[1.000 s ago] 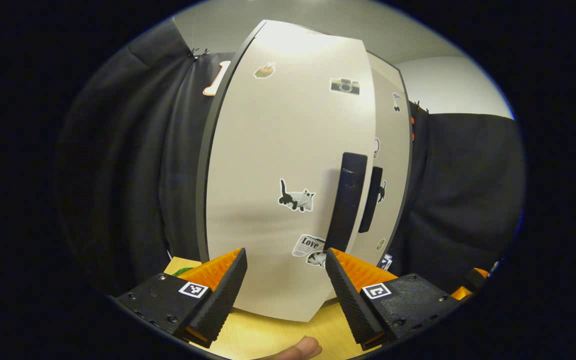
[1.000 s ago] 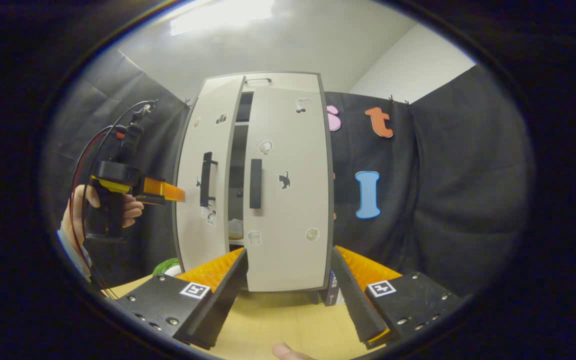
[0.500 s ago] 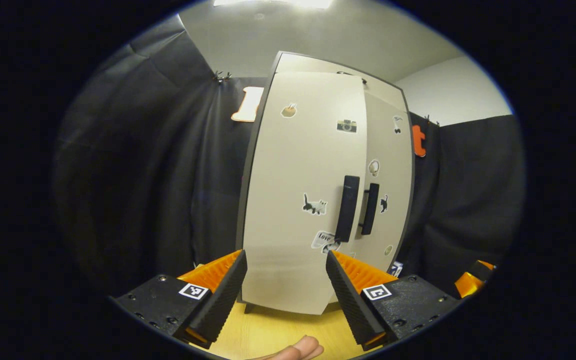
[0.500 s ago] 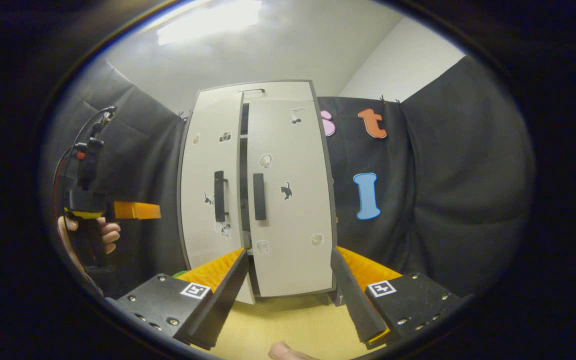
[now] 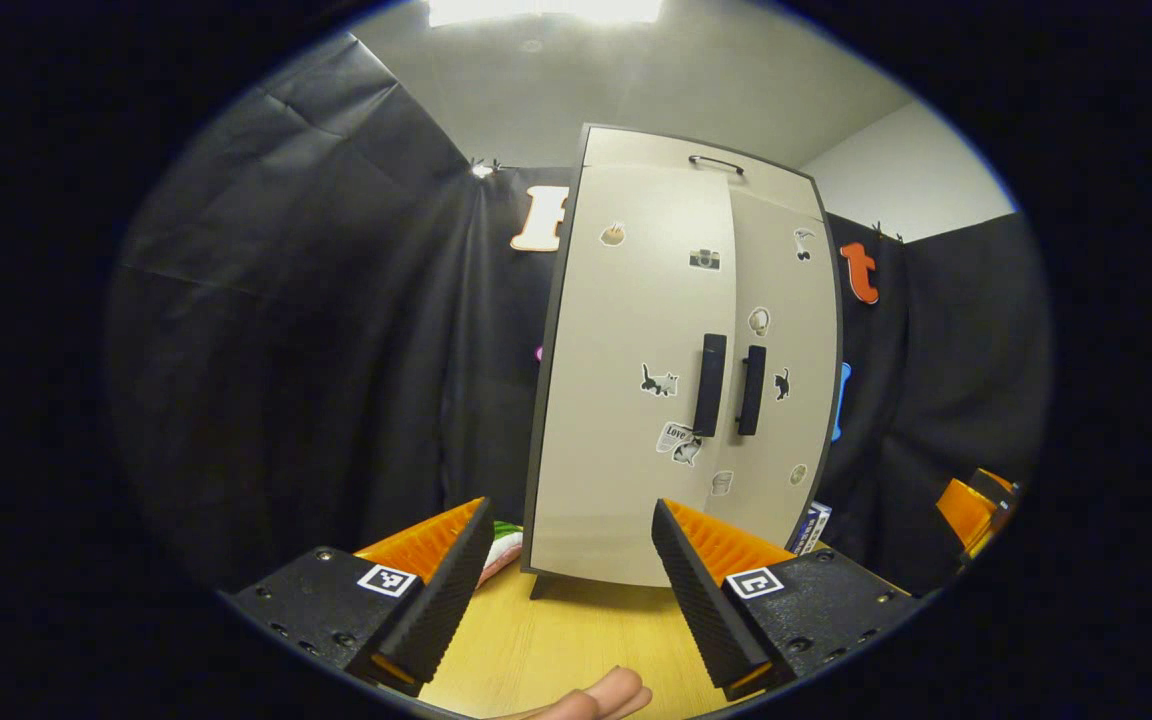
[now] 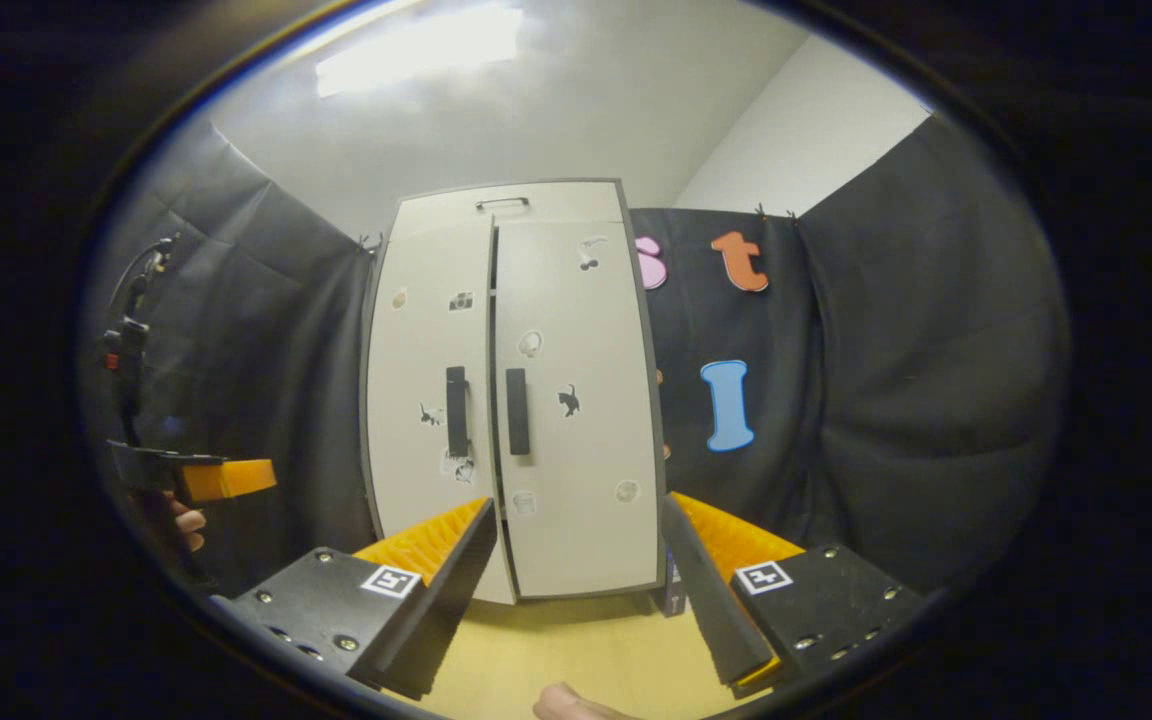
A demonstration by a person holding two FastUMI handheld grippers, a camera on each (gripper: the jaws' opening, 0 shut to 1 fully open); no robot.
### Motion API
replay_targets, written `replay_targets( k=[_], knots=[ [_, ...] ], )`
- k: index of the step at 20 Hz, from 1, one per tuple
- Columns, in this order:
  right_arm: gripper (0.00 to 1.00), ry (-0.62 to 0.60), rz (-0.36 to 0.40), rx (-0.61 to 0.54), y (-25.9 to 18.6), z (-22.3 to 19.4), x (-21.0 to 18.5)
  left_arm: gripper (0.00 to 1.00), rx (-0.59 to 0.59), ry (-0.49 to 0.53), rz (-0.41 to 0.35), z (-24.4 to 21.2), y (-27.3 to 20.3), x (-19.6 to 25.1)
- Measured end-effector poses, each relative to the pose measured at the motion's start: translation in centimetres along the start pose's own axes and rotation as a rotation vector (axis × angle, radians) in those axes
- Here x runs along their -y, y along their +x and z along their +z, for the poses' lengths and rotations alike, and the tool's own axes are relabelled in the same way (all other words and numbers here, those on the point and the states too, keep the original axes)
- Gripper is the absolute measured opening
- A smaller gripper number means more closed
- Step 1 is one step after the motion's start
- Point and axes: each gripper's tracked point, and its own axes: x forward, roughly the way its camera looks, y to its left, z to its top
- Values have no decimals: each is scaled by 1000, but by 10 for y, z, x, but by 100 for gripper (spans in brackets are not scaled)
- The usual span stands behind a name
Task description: Grab one shoe with the right hand and put it into the shoe cabinet, grab the other shoe with the left hand and put it into the shoe cabinet; then close the right door with the right hand and the left door with the left hand.
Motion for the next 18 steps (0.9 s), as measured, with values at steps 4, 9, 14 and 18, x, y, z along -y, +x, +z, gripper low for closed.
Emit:
replay_targets(
  k=[4,9,14,18],
  knots=[
    [97,-25,-44,13,-8,6,13,96,42,41,-29,9,-22,14],
    [99,-37,-43,-4,-9,0,11,96,24,53,-70,1,-28,25],
    [99,-55,-54,-8,-10,-1,11,96,-2,32,-99,-9,-25,31],
    [98,-39,-23,-25,-10,-10,1,96,17,16,-97,-5,-25,26]
  ],
)
